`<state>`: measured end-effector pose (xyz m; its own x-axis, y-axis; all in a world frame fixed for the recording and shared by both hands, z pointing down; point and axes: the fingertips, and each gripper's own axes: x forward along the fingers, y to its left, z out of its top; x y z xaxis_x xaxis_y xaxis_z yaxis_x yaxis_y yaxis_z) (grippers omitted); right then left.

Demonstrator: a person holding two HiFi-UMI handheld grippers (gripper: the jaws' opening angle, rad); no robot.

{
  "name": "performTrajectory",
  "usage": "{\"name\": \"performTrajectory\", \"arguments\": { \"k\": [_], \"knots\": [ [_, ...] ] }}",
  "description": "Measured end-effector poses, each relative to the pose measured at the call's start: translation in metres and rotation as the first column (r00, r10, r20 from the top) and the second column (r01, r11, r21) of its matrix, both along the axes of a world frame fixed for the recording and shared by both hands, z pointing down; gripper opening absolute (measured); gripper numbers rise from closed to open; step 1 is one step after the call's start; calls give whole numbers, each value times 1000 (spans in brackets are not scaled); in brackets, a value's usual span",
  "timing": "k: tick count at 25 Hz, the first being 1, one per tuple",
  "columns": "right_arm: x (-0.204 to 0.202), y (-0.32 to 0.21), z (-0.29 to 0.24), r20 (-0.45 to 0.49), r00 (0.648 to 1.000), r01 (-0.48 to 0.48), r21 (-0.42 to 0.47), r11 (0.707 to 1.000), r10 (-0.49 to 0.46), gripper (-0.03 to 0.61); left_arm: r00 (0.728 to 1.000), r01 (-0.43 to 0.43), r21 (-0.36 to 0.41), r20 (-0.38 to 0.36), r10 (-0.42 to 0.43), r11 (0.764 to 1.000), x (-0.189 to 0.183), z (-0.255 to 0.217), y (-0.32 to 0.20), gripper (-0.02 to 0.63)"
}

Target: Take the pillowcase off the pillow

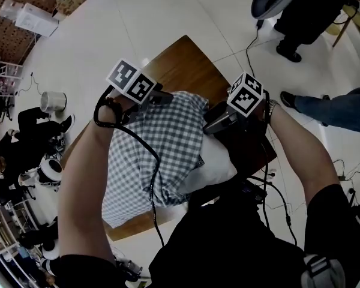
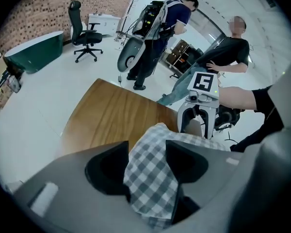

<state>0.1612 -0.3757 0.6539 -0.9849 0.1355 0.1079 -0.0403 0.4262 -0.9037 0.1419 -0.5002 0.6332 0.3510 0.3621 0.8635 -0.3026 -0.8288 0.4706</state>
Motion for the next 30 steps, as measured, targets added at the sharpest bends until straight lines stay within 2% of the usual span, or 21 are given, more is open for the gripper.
{"name": "performTrajectory", "arguments": {
  "k": [3, 5, 7, 8, 10, 15, 19, 24, 27, 30],
  "knots": [
    [-14, 5, 3, 28, 1000, 8, -38, 999, -7, 293, 999, -13, -39, 49, 15, 999, -12, 17, 8, 243],
    [-17, 4, 0, 50, 999, 2, -54, 999, 1, 278, 998, -5, -62, 70, 10, 998, -13, 22, 8, 216],
    [-14, -1, 1, 52, 999, -10, -37, 999, 11, 190, 996, 4, -74, 89, 2, 997, -11, 28, 3, 179],
    [-12, -3, 1, 44, 999, -18, -17, 1000, 19, 132, 995, 9, -74, 97, -2, 997, -11, 29, 1, 146],
    [-9, -2, -4, 14, 999, -34, 37, 999, 33, 62, 994, 26, -58, 105, -20, 998, -13, 28, -3, 98],
    [5, 8, -29, -86, 993, -62, 209, 976, 81, 23, 985, 123, 10, 117, -124, 992, -20, 10, -17, 48],
    [7, 23, -60, -157, 979, -62, 367, 928, 127, 20, 975, 171, 72, 129, -180, 983, -35, -9, -22, 29],
    [-4, 45, -94, -231, 957, -24, 539, 842, 175, 18, 960, 205, 138, 164, -227, 969, -67, -21, -19, 17],
    [-8, 54, -117, -253, 946, -3, 616, 787, 202, 17, 949, 227, 171, 182, -257, 959, -85, -28, -20, 15],
    [-7, 61, -138, -261, 942, 13, 658, 753, 212, 17, 936, 241, 214, 207, -285, 947, -104, -33, -26, 14]
  ]
}}
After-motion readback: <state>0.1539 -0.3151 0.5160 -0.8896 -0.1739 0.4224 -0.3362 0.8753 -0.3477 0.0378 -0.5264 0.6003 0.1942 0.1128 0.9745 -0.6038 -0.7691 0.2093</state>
